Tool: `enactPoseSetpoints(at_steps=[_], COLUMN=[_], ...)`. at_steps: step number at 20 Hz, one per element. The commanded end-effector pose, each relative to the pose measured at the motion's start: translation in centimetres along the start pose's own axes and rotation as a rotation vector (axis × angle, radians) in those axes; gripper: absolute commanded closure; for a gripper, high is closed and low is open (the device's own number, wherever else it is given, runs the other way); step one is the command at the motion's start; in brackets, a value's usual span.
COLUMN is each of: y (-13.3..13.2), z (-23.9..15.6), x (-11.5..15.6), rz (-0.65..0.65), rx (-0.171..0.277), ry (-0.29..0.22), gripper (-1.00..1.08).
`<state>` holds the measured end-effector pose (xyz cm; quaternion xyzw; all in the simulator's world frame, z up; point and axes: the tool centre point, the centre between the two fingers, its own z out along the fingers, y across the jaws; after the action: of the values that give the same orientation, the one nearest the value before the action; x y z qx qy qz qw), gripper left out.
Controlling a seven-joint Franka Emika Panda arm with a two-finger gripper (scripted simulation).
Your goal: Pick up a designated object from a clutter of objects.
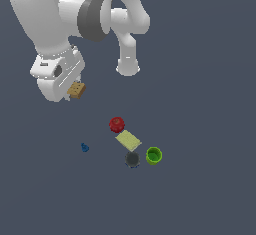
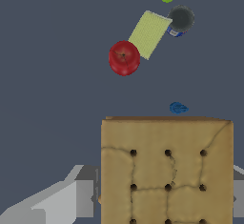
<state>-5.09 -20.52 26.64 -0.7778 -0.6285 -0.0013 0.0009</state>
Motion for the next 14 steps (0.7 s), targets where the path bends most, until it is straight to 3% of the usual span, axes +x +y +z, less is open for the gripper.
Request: enactPoseSetpoints(at_steps=[1, 14], y=[0.7, 2.9], z=[-2.2, -8.2], x=[0.3, 0.9], rz=[0.001, 0.003], rx=[0.000, 0.000], ry=[-0.001, -0.003], gripper=[1.08, 1.08])
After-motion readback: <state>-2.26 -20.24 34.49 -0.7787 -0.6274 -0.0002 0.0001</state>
